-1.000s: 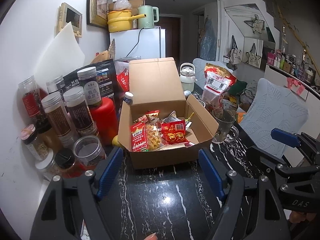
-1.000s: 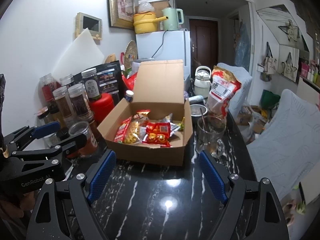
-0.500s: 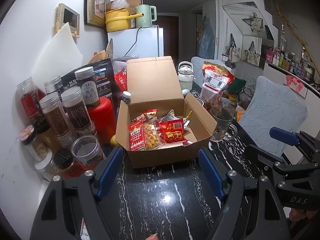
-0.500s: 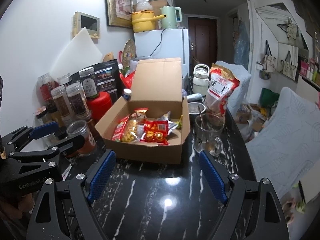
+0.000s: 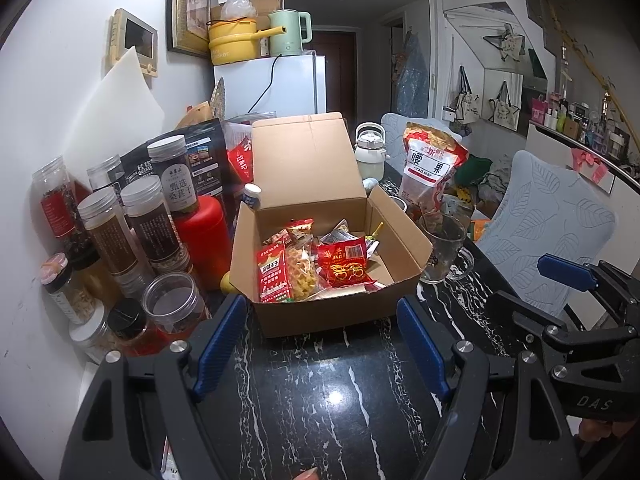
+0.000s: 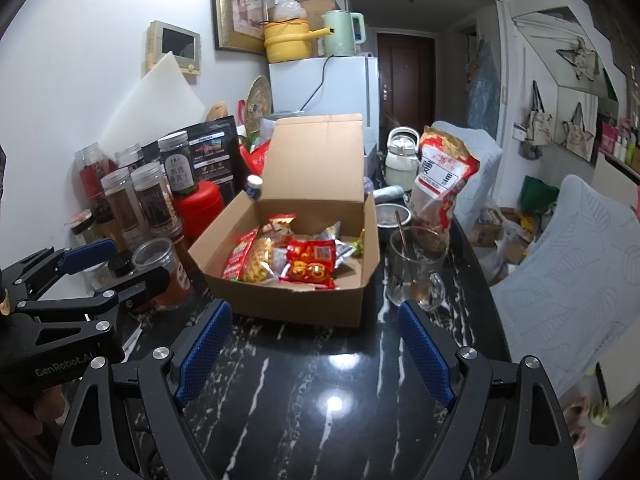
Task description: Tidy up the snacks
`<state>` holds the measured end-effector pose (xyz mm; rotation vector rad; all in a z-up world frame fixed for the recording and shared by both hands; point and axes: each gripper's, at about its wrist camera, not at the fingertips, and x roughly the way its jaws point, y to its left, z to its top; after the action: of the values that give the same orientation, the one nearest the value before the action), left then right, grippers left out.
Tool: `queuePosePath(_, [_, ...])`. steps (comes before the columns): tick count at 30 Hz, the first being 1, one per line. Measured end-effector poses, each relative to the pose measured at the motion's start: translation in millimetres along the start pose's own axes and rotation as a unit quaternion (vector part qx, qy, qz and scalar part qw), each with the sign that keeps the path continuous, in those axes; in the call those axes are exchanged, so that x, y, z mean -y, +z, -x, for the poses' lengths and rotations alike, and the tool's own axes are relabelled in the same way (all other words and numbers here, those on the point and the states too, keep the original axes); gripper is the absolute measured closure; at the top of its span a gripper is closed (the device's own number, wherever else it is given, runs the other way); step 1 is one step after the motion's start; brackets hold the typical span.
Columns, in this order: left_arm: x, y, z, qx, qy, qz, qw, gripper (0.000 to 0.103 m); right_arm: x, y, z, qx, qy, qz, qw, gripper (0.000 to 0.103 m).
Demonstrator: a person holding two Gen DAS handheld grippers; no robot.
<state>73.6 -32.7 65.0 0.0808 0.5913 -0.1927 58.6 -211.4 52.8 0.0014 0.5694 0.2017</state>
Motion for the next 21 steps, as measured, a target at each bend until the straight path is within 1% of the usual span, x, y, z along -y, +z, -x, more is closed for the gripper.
queuePosePath(9, [0.0, 0.6, -1.4, -0.005, -0.001, -0.001, 1.0, 0.025, 4.5, -1.5, -6.6, -0.008, 0.001, 0.004, 1.0, 0.017])
queuePosePath(21, [-1.3, 1.1, -1.9, -0.004, -0.002, -0.003, 1.0, 0.025, 5.3, 0.6, -8.6, -0.009, 0.001, 0.007, 1.0, 0.017])
